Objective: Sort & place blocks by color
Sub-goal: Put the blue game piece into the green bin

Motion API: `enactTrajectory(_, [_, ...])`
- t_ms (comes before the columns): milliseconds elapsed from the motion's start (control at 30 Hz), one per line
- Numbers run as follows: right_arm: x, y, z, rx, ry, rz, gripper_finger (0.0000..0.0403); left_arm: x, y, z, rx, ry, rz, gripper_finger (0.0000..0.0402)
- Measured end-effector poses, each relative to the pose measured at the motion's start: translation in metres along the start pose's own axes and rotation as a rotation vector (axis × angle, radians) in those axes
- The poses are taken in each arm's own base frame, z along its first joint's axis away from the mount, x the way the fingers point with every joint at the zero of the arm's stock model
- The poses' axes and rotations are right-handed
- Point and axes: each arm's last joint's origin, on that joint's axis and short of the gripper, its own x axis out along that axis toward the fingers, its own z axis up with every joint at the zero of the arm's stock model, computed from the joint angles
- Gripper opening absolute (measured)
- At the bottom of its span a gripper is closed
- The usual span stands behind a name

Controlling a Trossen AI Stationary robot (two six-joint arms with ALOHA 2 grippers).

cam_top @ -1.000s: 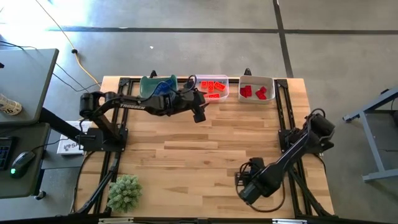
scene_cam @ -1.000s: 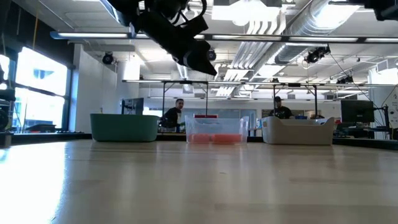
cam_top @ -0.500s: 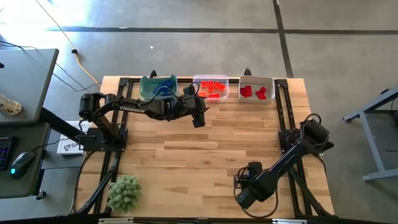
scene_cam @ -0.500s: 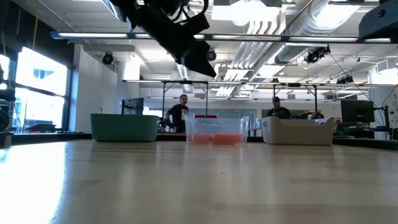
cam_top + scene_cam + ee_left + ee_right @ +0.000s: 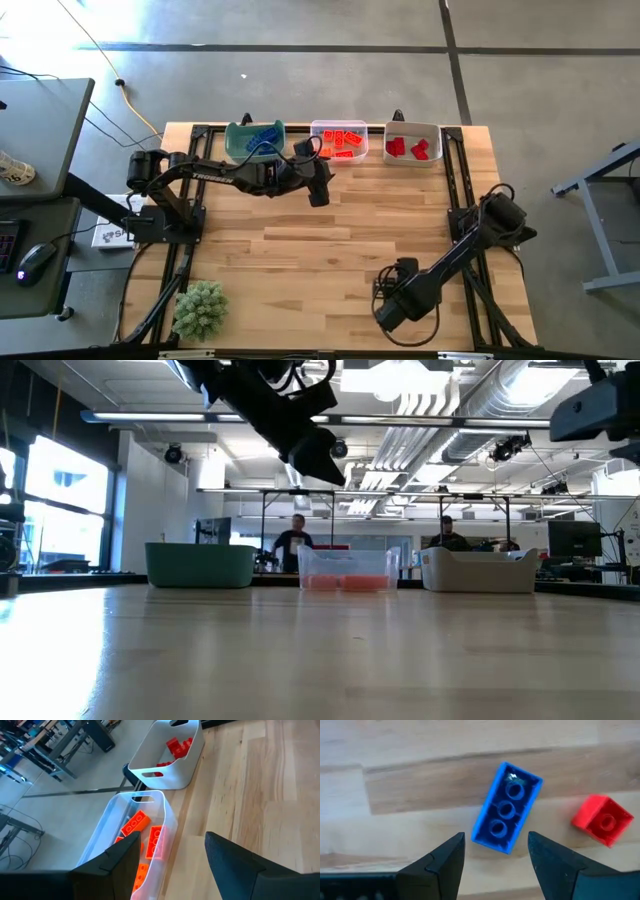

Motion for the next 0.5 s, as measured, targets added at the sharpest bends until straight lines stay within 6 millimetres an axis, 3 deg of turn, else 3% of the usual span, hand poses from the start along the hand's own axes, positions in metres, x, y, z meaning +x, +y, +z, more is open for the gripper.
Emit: enactTrajectory(500, [0.015,0.007,-0.004,0.016,0.016,-0.044,0.0206,0.0,0.0,0.0,0.0,0.0,0.0,0.0209])
